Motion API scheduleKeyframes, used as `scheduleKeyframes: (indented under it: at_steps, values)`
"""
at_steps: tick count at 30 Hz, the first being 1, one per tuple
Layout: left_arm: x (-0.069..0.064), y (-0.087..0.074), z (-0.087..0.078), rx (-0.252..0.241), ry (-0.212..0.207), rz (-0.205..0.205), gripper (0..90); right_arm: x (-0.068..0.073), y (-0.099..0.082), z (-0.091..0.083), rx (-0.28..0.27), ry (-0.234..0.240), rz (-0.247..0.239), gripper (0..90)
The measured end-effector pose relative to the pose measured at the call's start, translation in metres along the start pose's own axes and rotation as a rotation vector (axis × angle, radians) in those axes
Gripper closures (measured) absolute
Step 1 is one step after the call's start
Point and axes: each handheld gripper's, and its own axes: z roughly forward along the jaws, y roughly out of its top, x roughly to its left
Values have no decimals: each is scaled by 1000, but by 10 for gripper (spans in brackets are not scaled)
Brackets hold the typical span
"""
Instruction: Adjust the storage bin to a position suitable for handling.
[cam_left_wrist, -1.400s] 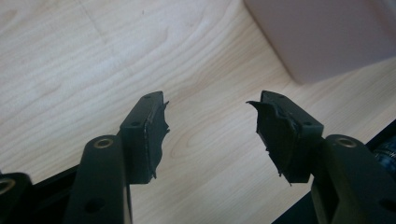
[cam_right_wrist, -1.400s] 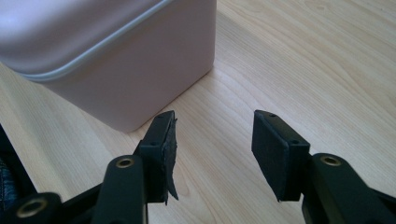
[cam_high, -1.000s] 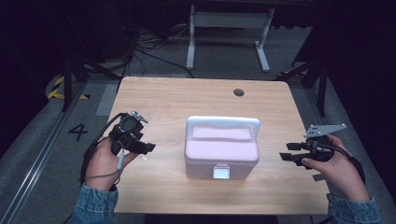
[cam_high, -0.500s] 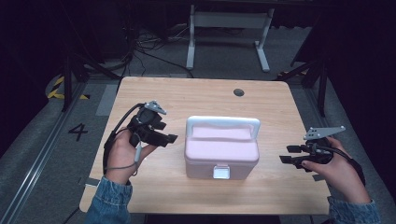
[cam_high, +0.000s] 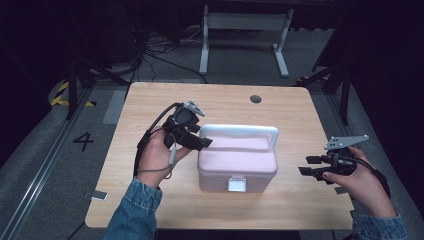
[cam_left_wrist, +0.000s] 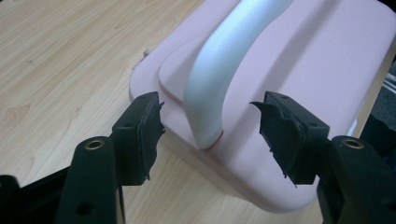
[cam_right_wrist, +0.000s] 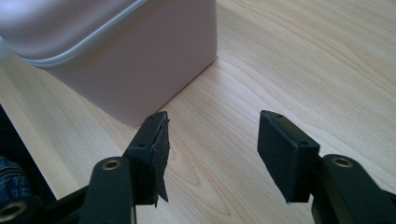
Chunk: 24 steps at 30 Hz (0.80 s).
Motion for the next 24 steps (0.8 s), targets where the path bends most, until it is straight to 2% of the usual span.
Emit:
scheduleKeyframes:
  at_steps: [2,6,10,13,16,20,22,24]
  values:
    - [0,3,3,5,4,7,398,0,0,1,2,2,1,449]
    - [-1,12,13,48,-17,23,473,1,1,4,5,12,1,449]
    - [-2,17,18,62,-17,30,530,1,1,5,6,21,2,449]
    - [-4,18,19,74,24,35,611,2,1,7,10,24,0,450]
    - [-6,19,16,47,24,63,693,2,1,8,10,25,-5,450]
    - [-9,21,11,35,46,90,708,3,1,9,13,27,-1,449]
    - [-10,21,10,21,40,94,705,3,2,9,13,30,-5,449]
    - [-11,23,8,28,32,100,703,4,2,9,11,30,-5,449]
